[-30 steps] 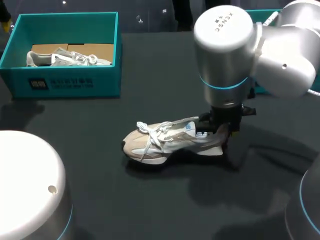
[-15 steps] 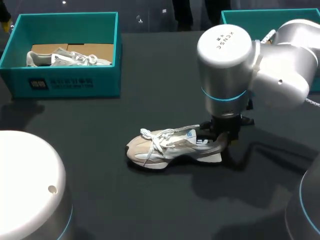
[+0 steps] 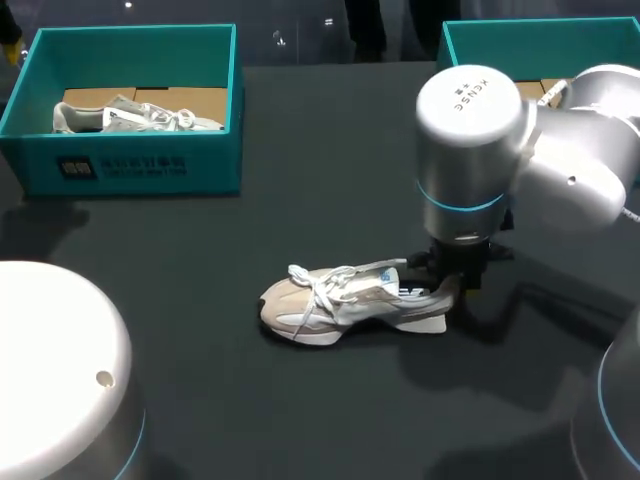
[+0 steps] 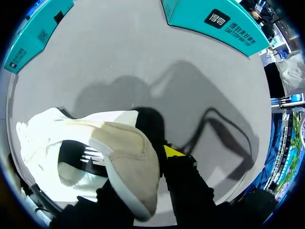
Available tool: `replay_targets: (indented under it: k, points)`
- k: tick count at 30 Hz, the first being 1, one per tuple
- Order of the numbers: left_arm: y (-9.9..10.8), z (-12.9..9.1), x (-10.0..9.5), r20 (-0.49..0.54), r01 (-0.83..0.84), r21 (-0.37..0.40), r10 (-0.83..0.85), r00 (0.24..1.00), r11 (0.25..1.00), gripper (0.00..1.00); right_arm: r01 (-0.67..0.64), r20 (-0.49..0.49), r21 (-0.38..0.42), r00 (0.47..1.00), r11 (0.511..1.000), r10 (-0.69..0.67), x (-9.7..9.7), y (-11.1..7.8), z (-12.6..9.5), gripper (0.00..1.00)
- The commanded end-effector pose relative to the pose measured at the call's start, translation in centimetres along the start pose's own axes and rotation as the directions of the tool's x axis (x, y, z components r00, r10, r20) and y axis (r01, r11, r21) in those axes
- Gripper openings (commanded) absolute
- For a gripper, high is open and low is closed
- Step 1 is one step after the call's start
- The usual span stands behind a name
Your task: Take the shoe out of the shoebox, open the shoe tongue, remove and reinsert the insole, then place the shoe into the shoebox
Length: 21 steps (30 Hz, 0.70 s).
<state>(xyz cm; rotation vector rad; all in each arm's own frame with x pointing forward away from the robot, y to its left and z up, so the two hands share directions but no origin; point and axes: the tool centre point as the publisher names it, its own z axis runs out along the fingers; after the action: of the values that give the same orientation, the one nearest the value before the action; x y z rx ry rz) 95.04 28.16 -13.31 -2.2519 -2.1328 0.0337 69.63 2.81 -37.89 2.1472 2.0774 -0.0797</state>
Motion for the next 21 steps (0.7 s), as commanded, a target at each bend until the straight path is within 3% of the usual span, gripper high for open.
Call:
replay_targets:
  k: [1, 12, 15, 16, 17, 21]
  points:
    - [-0.1, 0.0, 0.0, -0.002, -0.001, -0.001, 0.001, 1.000, 1.000, 1.00, 0.003, -0.007, 0.006, 1.000, 1.000, -0.003, 0.0, 0.0, 0.6, 0.00]
    - [-0.1, 0.0, 0.0, -0.002, -0.001, -0.001, 0.001, 1.000, 1.000, 1.00, 0.016, -0.023, 0.026, 1.000, 1.000, -0.016, 0.4, 0.0, 1.7, 0.00]
    - [-0.1, 0.0, 0.0, -0.002, -0.001, -0.001, 0.001, 1.000, 1.000, 1.00, 0.018, -0.027, 0.029, 0.999, 0.999, -0.017, 0.4, 0.0, 1.7, 0.45]
    - [-0.1, 0.0, 0.0, -0.002, -0.001, -0.001, 0.001, 1.000, 1.000, 1.00, 0.019, -0.027, 0.029, 0.999, 0.999, -0.018, 0.3, 0.1, 1.6, 0.77]
    - [-0.1, 0.0, 0.0, -0.002, -0.001, -0.001, 0.001, 1.000, 1.000, 1.00, 0.020, -0.026, 0.031, 0.999, 0.999, -0.019, 0.4, 0.1, 1.4, 0.98]
    - [-0.1, 0.0, 0.0, -0.002, -0.001, -0.001, 0.001, 1.000, 1.000, 1.00, 0.035, -0.019, 0.038, 0.999, 0.999, -0.034, 0.3, 0.5, 0.4, 1.00]
